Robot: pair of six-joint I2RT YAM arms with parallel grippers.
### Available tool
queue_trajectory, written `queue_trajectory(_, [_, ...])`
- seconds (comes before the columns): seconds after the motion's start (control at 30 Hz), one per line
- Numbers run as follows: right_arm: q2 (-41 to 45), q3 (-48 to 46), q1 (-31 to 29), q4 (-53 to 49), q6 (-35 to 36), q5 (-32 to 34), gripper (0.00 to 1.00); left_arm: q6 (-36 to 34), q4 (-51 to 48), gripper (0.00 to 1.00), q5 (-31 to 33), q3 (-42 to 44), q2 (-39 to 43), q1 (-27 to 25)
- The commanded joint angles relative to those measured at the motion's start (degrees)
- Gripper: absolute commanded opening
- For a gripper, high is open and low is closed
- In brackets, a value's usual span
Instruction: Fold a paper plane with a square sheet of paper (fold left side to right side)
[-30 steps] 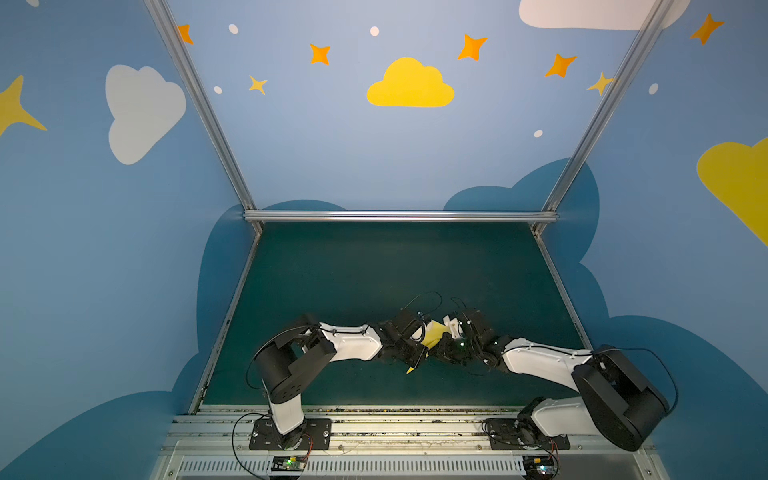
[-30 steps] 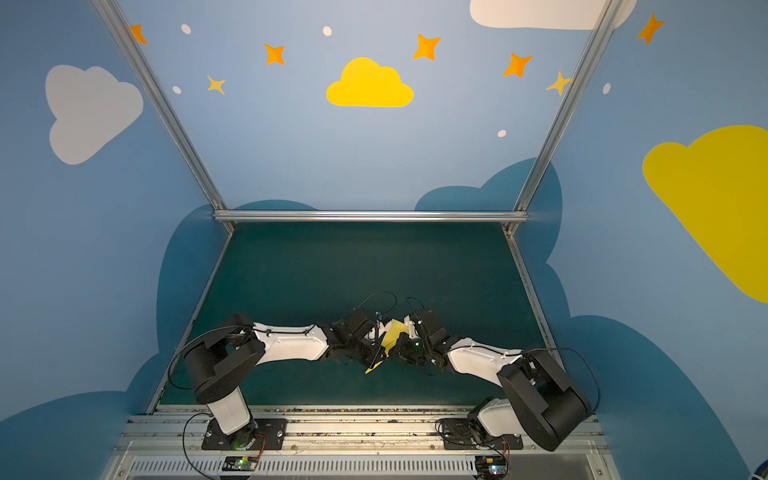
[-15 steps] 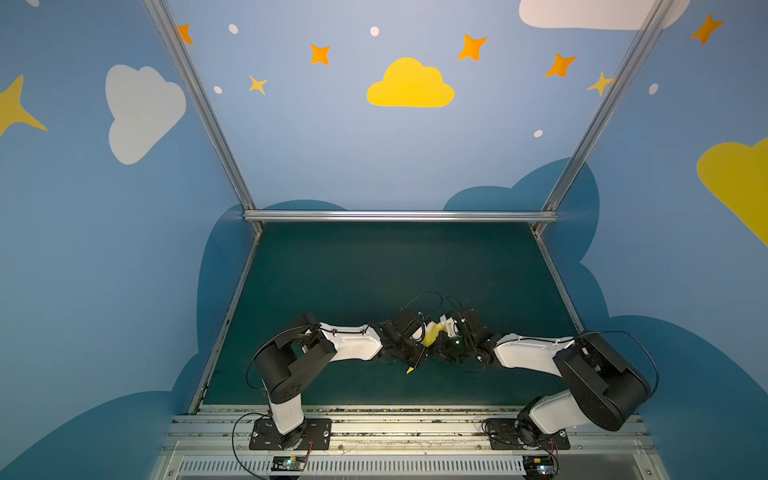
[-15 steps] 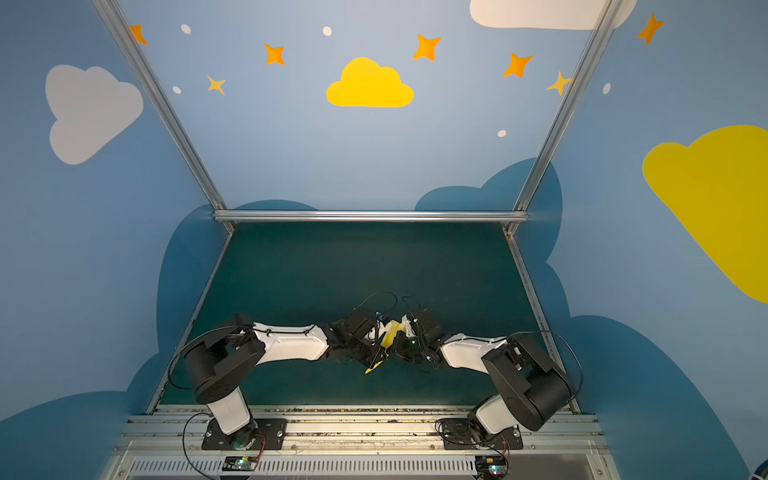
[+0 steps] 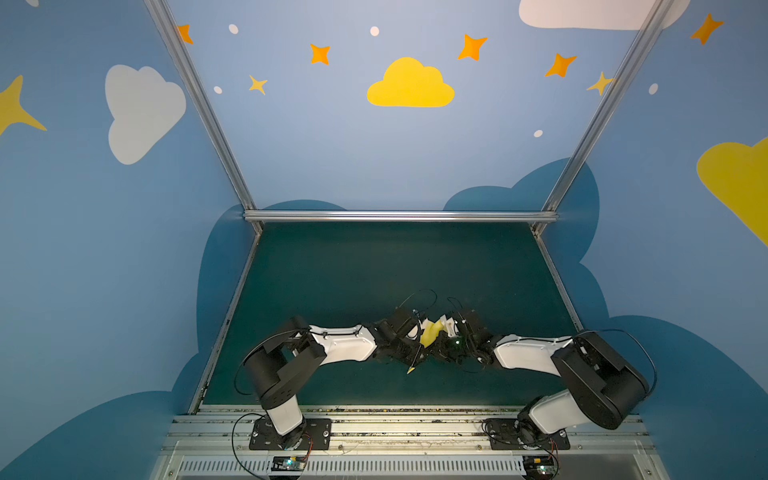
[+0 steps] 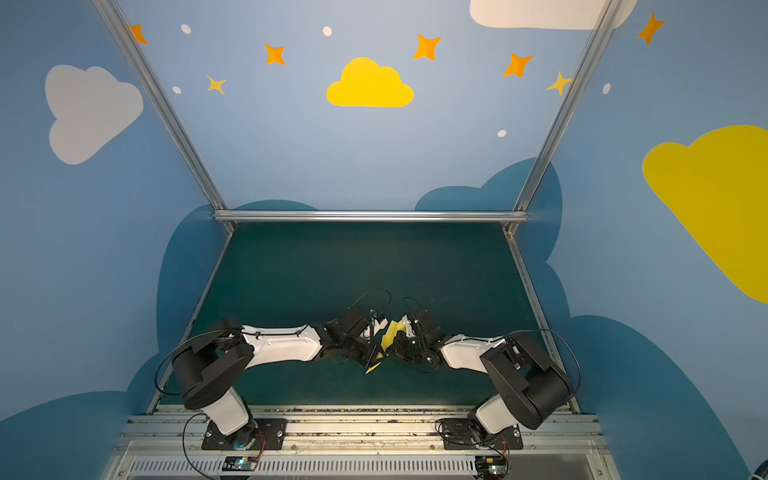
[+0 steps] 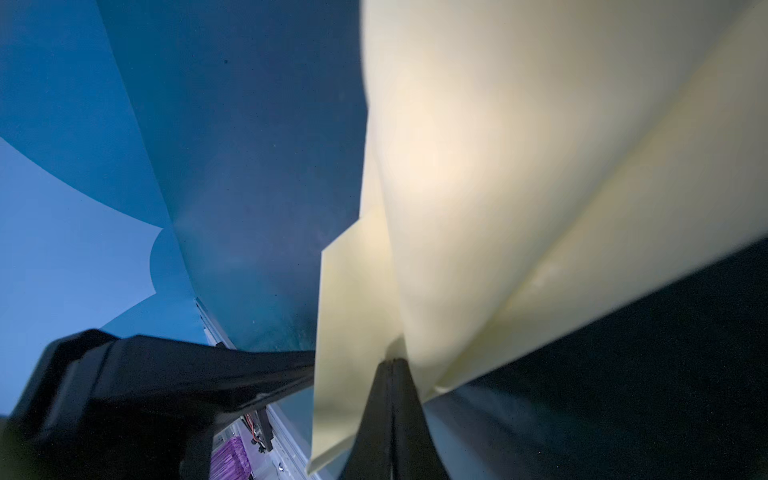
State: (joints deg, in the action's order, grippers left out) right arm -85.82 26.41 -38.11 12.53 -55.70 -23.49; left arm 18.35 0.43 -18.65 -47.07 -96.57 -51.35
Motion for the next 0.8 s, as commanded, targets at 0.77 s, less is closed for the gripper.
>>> queue_trajectory(0.77, [0.2, -2.6, -0.2, -3.3, -0.6, 3.4, 0.0, 3.1, 5.8, 0.26, -5.6, 7.2, 5.4, 0.0])
